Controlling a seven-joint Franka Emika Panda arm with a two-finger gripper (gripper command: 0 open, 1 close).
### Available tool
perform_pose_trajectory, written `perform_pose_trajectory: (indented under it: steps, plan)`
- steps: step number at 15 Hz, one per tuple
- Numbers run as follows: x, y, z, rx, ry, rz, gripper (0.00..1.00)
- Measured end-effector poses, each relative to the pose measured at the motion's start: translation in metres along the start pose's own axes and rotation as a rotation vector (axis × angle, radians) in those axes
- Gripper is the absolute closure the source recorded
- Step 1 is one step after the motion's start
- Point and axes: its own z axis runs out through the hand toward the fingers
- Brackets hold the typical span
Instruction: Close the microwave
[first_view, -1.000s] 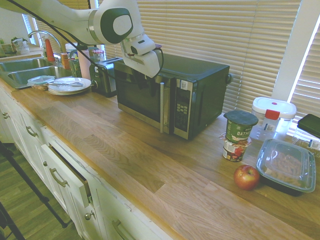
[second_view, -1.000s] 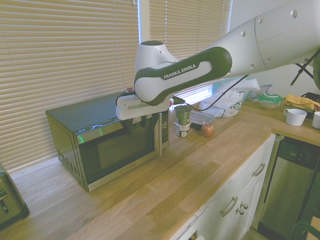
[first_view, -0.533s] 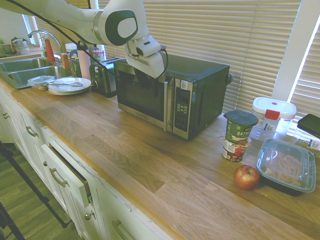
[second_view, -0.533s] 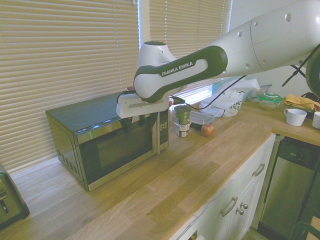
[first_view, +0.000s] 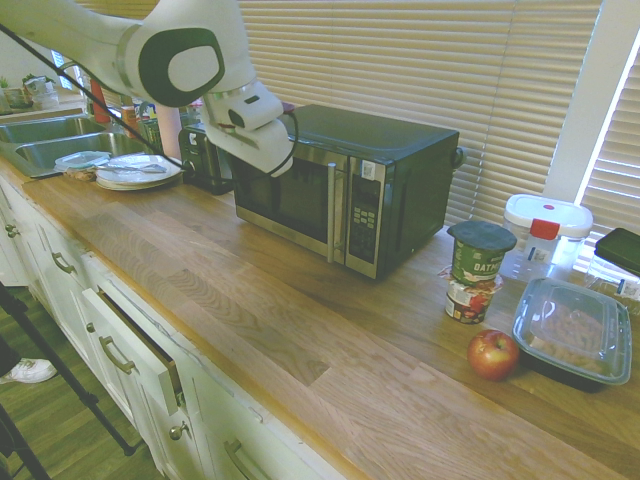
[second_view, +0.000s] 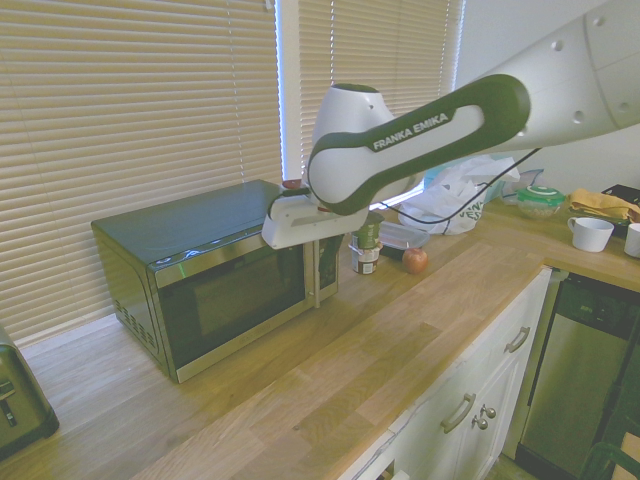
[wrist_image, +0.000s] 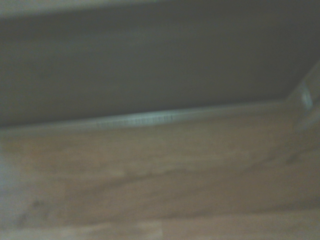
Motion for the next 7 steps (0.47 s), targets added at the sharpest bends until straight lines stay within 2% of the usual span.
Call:
perform_pose_trajectory:
  steps: [7]
  plan:
    - [-0.073,0.109,0.030,-0.093,-0.051,-0.066,0.00]
